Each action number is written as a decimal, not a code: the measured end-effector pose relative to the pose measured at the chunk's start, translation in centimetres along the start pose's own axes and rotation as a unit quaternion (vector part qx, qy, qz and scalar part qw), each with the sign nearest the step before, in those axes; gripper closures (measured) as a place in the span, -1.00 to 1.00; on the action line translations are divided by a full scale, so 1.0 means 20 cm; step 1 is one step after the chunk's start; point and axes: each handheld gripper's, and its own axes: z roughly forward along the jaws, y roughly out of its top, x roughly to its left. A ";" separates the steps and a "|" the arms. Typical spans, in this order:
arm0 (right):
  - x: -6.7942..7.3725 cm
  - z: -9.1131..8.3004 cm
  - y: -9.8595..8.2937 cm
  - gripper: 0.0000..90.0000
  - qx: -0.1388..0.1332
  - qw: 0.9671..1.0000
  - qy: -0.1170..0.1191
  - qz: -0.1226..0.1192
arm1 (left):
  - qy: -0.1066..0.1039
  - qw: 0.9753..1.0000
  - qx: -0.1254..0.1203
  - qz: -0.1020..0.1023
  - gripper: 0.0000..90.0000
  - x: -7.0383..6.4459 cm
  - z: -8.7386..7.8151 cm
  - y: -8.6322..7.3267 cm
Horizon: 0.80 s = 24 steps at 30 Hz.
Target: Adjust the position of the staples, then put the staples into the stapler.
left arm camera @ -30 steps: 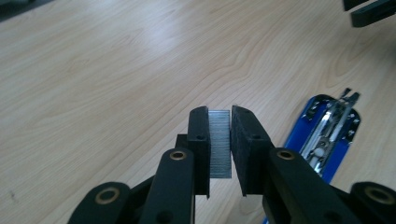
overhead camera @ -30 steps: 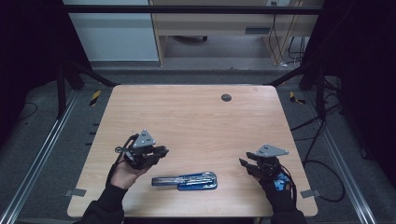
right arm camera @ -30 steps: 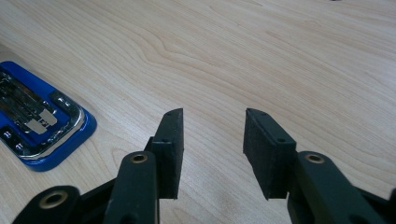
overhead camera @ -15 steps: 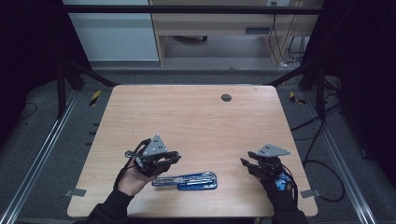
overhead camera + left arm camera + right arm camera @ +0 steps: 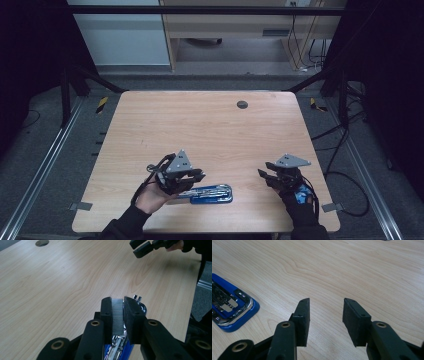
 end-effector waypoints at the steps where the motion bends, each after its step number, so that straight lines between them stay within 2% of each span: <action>1: 0.00 0.00 0.00 0.28 0.000 1.000 0.000 -0.001 | -0.003 1.000 0.002 0.004 0.72 0.00 0.01 0.00; 9: 0.00 -0.01 0.00 0.28 0.000 1.000 -0.001 -0.001 | -0.022 0.999 0.019 0.032 0.72 -0.03 0.09 0.03; 16: 0.00 -0.01 0.00 0.29 -0.001 1.000 0.000 0.000 | -0.041 0.998 0.021 0.035 0.72 -0.03 0.16 0.05; 20: 0.00 0.00 0.00 0.29 0.001 1.000 0.001 0.002 | -0.055 0.997 0.023 0.049 0.72 -0.03 0.18 0.06; 24: 0.00 0.00 -0.01 0.30 0.001 1.000 0.002 0.001 | -0.059 0.997 0.028 0.051 0.72 -0.02 0.22 0.06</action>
